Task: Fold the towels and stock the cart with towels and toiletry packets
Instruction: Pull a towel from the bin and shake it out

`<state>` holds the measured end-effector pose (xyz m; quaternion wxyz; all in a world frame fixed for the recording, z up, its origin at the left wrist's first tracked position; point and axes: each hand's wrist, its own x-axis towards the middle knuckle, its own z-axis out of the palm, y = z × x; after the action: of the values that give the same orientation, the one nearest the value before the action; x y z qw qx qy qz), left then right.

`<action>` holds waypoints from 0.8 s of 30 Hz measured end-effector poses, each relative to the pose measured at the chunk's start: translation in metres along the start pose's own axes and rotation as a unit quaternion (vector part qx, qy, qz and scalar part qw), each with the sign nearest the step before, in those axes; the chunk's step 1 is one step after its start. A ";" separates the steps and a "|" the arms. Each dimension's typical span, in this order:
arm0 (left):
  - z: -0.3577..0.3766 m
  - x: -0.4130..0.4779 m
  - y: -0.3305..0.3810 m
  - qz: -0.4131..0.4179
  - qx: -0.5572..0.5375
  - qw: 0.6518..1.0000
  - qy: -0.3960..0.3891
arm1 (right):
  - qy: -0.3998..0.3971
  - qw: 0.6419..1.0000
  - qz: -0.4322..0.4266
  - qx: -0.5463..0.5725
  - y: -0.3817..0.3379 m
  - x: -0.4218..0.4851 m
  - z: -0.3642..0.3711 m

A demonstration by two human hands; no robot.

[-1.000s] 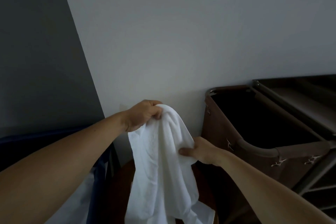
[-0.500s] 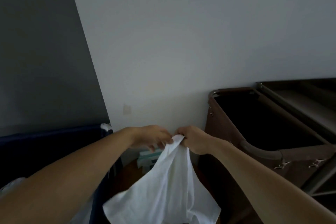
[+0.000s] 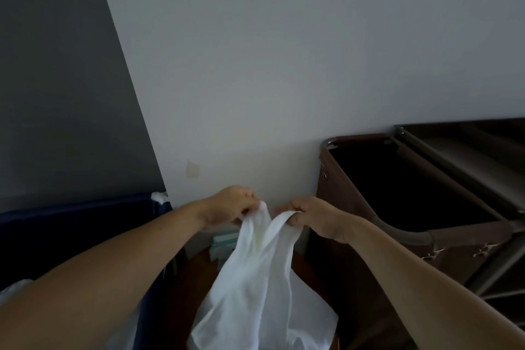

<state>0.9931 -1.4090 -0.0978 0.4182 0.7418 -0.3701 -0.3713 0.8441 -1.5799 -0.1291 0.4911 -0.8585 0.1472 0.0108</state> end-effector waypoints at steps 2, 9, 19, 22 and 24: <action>-0.001 0.002 0.016 0.019 -0.129 0.991 0.044 | -0.011 1.000 0.005 0.023 0.005 -0.002 0.003; -0.017 -0.018 0.074 0.113 -0.297 0.946 -0.066 | -0.049 0.996 0.010 0.075 0.010 -0.002 0.021; -0.042 -0.010 0.015 -0.043 0.233 0.970 0.058 | 0.170 0.979 -0.022 0.106 0.026 0.012 0.001; -0.026 -0.015 0.003 -0.121 0.269 0.954 -0.056 | 0.136 0.980 -0.069 0.125 -0.007 0.012 -0.005; -0.013 -0.012 0.012 -0.053 0.225 0.970 -0.074 | 0.108 0.981 -0.104 0.120 -0.030 0.011 -0.005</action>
<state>0.9960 -1.3981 -0.0796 0.1915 0.8059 -0.4341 -0.3540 0.8618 -1.5722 -0.1036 0.5704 -0.8000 0.1098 -0.1504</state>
